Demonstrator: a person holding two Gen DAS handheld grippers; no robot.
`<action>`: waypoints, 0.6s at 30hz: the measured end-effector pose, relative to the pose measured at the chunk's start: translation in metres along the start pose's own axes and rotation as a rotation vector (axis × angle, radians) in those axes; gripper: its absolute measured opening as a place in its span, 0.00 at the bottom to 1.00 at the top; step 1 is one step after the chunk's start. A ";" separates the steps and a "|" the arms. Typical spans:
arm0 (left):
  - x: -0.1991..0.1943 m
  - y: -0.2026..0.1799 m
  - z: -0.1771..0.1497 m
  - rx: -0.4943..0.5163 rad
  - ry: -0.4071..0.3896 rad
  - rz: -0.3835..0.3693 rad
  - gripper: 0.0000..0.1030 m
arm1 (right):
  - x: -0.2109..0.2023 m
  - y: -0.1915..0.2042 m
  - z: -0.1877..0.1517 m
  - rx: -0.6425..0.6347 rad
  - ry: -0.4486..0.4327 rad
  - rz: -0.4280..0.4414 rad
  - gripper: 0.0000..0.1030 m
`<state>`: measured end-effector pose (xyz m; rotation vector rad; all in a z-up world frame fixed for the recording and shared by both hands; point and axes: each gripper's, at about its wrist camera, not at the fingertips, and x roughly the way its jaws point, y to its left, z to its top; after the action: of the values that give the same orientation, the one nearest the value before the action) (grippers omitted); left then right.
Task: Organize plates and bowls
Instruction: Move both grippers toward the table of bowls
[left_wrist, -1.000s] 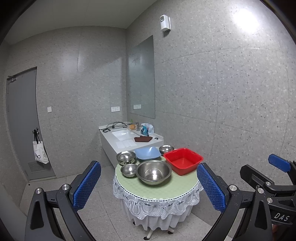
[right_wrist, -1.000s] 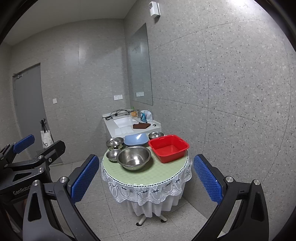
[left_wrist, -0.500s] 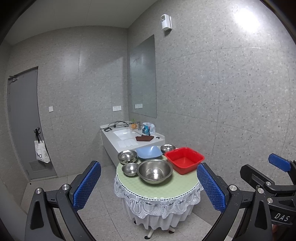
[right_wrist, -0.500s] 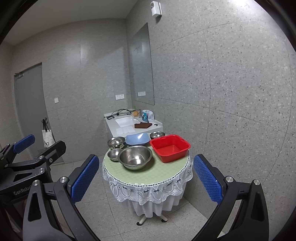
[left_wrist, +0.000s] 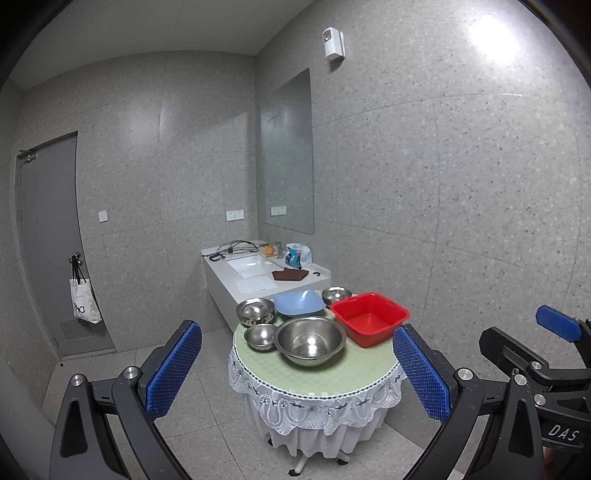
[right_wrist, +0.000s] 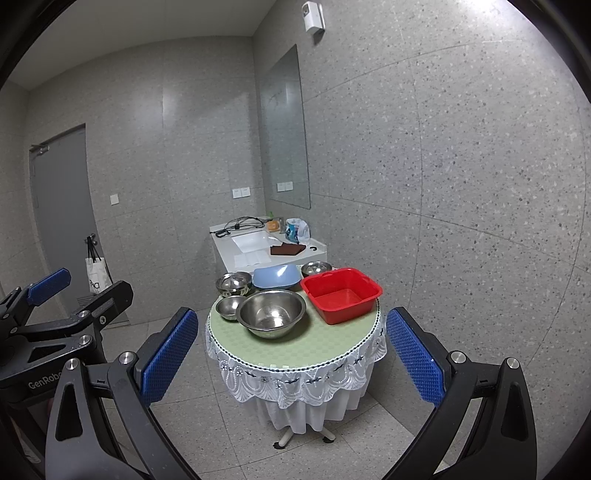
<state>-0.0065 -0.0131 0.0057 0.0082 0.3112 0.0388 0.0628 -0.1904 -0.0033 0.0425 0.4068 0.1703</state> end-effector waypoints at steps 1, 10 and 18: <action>0.000 0.000 0.000 0.000 0.000 0.000 0.99 | 0.000 0.000 0.000 0.000 0.000 0.000 1.00; 0.008 -0.001 -0.002 -0.003 0.003 0.007 0.99 | 0.008 0.001 0.000 0.000 0.006 0.006 1.00; 0.020 -0.002 -0.004 -0.009 0.008 0.019 0.99 | 0.017 -0.002 0.000 -0.004 0.013 0.018 1.00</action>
<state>0.0110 -0.0140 -0.0043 0.0019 0.3192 0.0587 0.0789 -0.1894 -0.0104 0.0410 0.4188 0.1893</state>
